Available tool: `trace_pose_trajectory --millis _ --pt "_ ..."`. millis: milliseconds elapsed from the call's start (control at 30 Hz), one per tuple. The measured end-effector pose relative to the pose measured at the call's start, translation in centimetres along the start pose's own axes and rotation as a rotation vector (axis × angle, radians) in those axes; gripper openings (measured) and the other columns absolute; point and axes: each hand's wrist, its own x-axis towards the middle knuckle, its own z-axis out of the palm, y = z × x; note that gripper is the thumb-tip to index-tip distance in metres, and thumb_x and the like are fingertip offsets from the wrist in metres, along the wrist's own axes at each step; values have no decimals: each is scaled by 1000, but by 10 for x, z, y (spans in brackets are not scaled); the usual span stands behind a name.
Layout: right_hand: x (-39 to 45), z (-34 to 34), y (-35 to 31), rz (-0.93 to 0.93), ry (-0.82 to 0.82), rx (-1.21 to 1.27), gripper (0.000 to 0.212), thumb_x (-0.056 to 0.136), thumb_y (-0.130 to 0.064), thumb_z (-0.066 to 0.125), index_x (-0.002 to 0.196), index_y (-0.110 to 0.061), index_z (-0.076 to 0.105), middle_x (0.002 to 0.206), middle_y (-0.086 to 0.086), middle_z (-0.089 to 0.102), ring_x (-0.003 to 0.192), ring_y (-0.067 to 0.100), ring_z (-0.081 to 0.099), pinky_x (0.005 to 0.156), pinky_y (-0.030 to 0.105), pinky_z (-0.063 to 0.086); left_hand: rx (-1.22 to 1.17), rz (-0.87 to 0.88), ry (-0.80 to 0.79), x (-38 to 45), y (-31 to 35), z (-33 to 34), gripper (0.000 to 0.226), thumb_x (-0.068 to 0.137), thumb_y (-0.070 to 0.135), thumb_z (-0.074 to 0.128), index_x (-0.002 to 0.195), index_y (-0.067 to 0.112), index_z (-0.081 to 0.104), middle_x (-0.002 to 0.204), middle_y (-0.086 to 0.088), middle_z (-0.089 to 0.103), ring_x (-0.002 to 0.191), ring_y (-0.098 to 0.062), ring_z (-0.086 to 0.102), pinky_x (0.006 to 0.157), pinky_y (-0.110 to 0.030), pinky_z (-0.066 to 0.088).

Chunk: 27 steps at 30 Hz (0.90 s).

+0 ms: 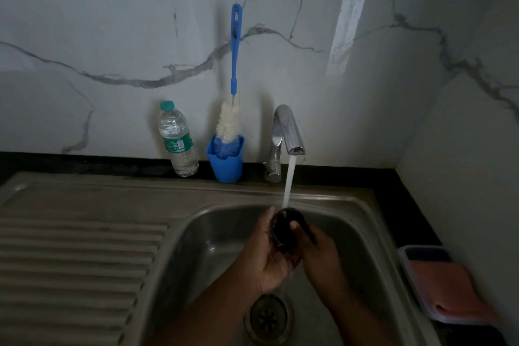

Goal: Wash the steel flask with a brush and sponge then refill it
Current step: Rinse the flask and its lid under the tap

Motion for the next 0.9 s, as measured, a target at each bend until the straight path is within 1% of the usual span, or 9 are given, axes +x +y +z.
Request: trace_pose_trajectory --millis 100,200,300,400,533,600,667,733,900 --pt "8 6 1 -26 116 -115 27 97 -39 45 117 -32 62 113 -6 68 105 8 62 98 40 49 -4 40 28 5 -3 2 51 90 43 60 125 5 65 114 -21 69 99 -30 69 86 -41 55" --pt "6 5 -1 -264 208 -477 47 96 -47 29 130 -28 55 126 -3 62 117 11 56 105 42 43 -34 71 51 11 -3 0 48 91 43 58 121 6 66 102 -20 72 87 -30 71 79 -41 56" --pt "-9 3 -4 -515 103 -863 59 93 -53 14 123 -33 60 116 -11 67 111 5 59 113 34 19 -50 62 35 13 3 -8 47 88 40 63 118 4 66 90 -17 73 80 -28 72 73 -39 56" --pt "-15 7 -8 -430 -32 -991 77 86 -70 -4 128 -39 52 122 -16 63 115 1 54 112 37 5 9 40 35 19 2 -15 46 89 41 60 114 5 70 102 -19 71 95 -31 68 86 -42 53" --pt "-5 18 -20 -349 -82 -1079 57 93 -61 11 128 -35 49 130 -11 57 123 6 49 114 48 -2 11 60 -22 22 -6 -17 38 90 39 55 96 7 73 91 -15 72 81 -27 70 79 -39 51" --pt "0 22 -19 -285 -218 -972 46 97 -55 24 133 -35 44 134 -9 55 128 10 45 115 46 -6 -10 65 -62 21 -3 -20 36 88 38 55 97 6 70 90 -14 69 81 -25 68 80 -37 51" --pt "2 17 -13 -284 -348 -807 40 94 -55 32 125 -36 50 127 -10 58 125 11 46 118 43 7 36 58 -81 22 1 -24 37 83 37 60 100 5 69 93 -16 67 86 -26 66 84 -37 50" --pt "3 6 -11 -399 -416 -829 39 89 -55 37 118 -35 53 119 -12 60 118 8 51 115 46 21 98 42 -50 20 2 -26 47 79 40 63 108 4 68 97 -18 68 89 -28 68 85 -39 52" --pt "19 -26 0 -839 -450 -1350 44 83 -56 51 121 -36 56 126 -14 61 122 7 54 107 55 18 256 -30 152 26 -9 -29 62 81 62 62 111 8 72 94 -13 75 87 -26 71 81 -36 55"
